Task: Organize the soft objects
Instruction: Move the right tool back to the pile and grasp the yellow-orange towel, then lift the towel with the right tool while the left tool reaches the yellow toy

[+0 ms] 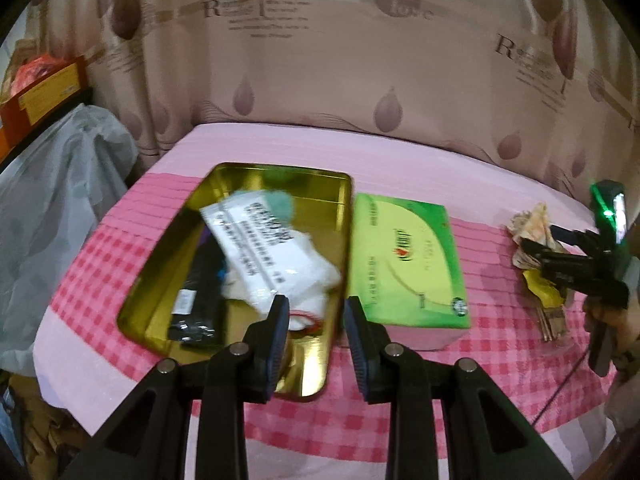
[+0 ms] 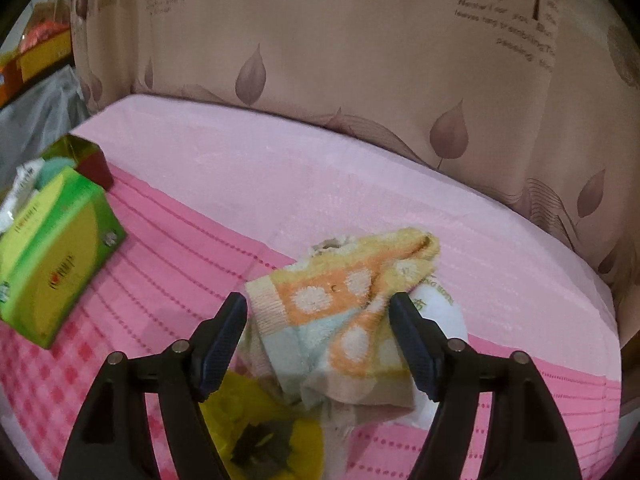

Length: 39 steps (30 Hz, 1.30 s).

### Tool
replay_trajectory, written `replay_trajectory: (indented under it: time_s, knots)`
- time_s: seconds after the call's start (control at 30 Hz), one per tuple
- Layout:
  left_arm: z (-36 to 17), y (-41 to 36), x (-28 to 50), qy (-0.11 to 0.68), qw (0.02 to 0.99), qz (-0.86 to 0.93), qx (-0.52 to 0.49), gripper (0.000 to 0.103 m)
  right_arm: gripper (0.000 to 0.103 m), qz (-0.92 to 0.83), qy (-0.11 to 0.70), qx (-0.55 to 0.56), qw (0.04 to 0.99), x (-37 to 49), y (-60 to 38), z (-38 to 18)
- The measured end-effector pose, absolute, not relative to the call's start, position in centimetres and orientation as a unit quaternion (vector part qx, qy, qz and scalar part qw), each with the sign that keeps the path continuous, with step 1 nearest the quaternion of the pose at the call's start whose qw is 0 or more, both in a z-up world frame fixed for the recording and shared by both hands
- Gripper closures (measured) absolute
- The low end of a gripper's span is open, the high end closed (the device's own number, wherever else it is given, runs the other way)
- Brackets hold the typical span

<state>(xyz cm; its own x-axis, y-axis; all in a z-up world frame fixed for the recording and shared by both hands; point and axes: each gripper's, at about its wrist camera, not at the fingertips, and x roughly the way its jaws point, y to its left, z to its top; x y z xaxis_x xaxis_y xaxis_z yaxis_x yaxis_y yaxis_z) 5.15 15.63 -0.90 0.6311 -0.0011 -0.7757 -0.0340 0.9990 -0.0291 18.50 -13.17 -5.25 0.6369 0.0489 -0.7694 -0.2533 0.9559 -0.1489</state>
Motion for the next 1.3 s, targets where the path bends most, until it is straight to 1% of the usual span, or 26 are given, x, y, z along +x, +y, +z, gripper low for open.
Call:
replay_trajectory:
  time_s: [0.03, 0.1, 0.13, 0.17, 0.2, 0.3, 0.4, 0.8, 1.07, 1.1, 1.2, 1.3]
  knots:
    - [-1.0, 15.1, 5.3, 0.430, 0.902, 0.003, -0.019, 0.074, 0.036, 0.082, 0.418, -0.126, 0.896, 18.6, -13.1, -5.5]
    - [-1.1, 14.3, 5.6, 0.433, 0.901, -0.007, -0.016, 0.074, 0.057, 0.074, 0.417, -0.131, 0.896, 18.5, -13.1, -5.7]
    - [-1.2, 13.9, 5.8, 0.434, 0.901, -0.010, -0.014, 0.074, 0.060, 0.074, 0.416, -0.130, 0.897, 18.4, -13.3, -5.7]
    - [-1.2, 13.5, 5.9, 0.435, 0.900, -0.014, -0.012, 0.074, 0.067, 0.075, 0.413, -0.128, 0.898, 18.3, -13.5, -5.7]
    - [-1.3, 13.0, 6.0, 0.436, 0.900, -0.019, -0.010, 0.074, 0.076, 0.077, 0.411, -0.126, 0.900, 18.1, -13.8, -5.5]
    - [-1.4, 11.6, 6.3, 0.439, 0.898, -0.034, -0.005, 0.074, 0.083, 0.088, 0.404, -0.105, 0.904, 17.6, -14.7, -5.0]
    - [-1.5, 10.2, 6.6, 0.442, 0.896, -0.047, 0.002, 0.074, 0.084, 0.097, 0.390, -0.086, 0.912, 16.8, -15.4, -4.1]
    - [-1.9, 5.1, 6.6, 0.451, 0.887, -0.104, 0.021, 0.074, 0.084, 0.124, 0.342, -0.044, 0.930, 12.8, -17.3, 0.1]
    - [-2.0, 1.6, 6.4, 0.457, 0.879, -0.133, 0.036, 0.074, 0.084, 0.081, 0.329, -0.029, 0.941, 10.2, -21.6, 0.9]
    - [-1.9, 1.2, 6.5, 0.457, 0.878, -0.139, 0.036, 0.073, 0.084, 0.068, 0.332, -0.025, 0.940, 9.9, -22.5, 0.6]
    - [-1.9, -0.5, 6.8, 0.463, 0.871, -0.160, 0.037, 0.063, 0.084, 0.032, 0.344, -0.021, 0.938, 9.0, -25.1, -0.6]
    - [-2.0, -2.2, 7.1, 0.470, 0.864, -0.177, 0.037, 0.058, 0.084, 0.000, 0.357, -0.018, 0.934, 8.4, -27.3, -1.9]
